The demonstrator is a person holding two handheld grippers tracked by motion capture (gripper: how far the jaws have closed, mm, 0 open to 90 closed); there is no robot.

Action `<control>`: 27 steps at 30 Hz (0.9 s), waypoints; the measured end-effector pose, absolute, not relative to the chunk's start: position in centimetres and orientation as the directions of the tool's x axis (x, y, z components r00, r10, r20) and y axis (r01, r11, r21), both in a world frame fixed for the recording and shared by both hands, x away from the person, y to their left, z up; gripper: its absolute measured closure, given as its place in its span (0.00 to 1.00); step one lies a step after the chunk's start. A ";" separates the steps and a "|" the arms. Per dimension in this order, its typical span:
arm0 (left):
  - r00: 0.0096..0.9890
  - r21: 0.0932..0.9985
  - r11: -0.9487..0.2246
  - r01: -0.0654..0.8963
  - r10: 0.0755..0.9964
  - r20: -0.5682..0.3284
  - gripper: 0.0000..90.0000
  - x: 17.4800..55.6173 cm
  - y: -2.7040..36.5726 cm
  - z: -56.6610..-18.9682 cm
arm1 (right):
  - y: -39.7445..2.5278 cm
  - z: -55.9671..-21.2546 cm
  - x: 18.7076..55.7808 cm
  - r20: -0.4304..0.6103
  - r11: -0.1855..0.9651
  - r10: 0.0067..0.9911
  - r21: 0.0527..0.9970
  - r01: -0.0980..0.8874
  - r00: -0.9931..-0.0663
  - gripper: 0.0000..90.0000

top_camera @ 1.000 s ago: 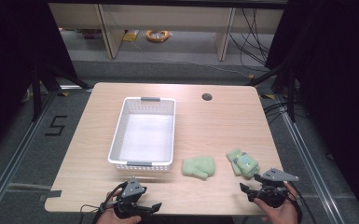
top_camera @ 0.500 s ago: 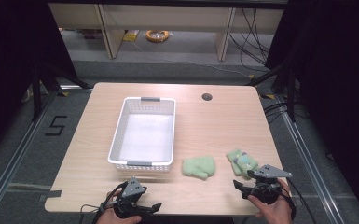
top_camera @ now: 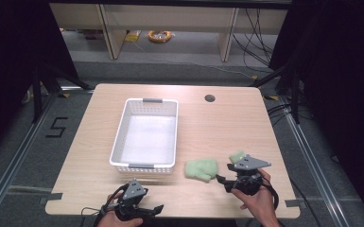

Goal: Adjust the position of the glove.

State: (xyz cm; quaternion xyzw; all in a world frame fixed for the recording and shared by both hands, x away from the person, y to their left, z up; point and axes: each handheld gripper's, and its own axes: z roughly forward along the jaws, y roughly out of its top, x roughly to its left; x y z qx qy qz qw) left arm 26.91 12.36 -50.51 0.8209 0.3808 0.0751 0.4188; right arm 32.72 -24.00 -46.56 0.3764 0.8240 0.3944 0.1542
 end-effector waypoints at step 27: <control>0.704 0.739 -0.364 0.567 0.680 -0.205 0.20 26.9 12.5 -50.4 | -18.5 -48.2 37.7 0.022 0.523 0.680 0.686 0.505 -0.733 0.67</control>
